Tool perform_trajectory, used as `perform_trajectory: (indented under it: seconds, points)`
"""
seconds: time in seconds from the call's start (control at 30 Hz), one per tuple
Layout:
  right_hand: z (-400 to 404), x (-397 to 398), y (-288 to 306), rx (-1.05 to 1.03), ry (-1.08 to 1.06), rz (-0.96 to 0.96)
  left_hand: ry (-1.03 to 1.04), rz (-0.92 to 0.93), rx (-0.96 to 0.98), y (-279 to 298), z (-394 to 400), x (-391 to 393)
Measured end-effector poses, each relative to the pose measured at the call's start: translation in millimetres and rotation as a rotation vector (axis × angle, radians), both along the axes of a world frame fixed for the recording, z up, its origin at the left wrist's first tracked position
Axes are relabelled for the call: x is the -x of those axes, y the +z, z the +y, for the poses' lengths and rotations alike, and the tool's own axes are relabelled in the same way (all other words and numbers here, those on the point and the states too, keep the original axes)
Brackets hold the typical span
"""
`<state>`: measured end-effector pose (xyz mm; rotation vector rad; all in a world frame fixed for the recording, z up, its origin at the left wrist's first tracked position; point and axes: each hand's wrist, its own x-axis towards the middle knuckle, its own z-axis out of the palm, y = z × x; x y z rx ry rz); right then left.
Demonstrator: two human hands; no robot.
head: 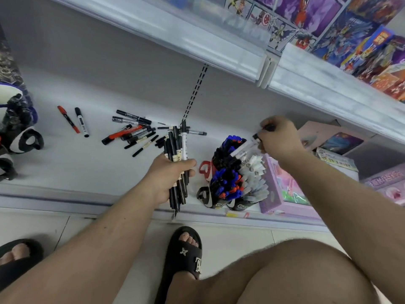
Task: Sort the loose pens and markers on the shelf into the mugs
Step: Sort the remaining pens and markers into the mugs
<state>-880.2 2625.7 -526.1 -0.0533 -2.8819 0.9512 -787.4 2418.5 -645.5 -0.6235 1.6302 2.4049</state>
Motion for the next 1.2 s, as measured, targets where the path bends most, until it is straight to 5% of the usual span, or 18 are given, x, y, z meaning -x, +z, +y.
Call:
perform_trajectory:
  seconds: [0.17, 0.4, 0.63, 0.93, 1.0, 1.1, 1.2]
  points:
    - [35, 20, -45, -0.111, -0.169, 0.112, 0.057, -0.086, -0.214, -7, 2, 17]
    - [23, 53, -114, -0.072, -0.205, 0.094, 0.121, -0.122, -0.26, -25, -4, 33]
    - [11, 67, -165, -0.257, -0.049, -0.008, 0.17, -0.1, -0.272, -30, -9, 40]
    - [-4, 69, -171, -0.714, 0.123, -0.467, 0.028, -0.096, -0.219, -30, -16, 30]
    - [-14, 70, -149, -0.656, 0.117, -0.441, 0.002, -0.073, -0.228, -27, -16, 27]
    - [-46, 51, -97, -0.274, 0.217, -0.339, -0.063, -0.024, -0.241, -19, -15, 21]
    - [-84, 15, -44, 0.042, 0.389, -0.454, -0.15, 0.013, -0.264, -8, -15, 14]
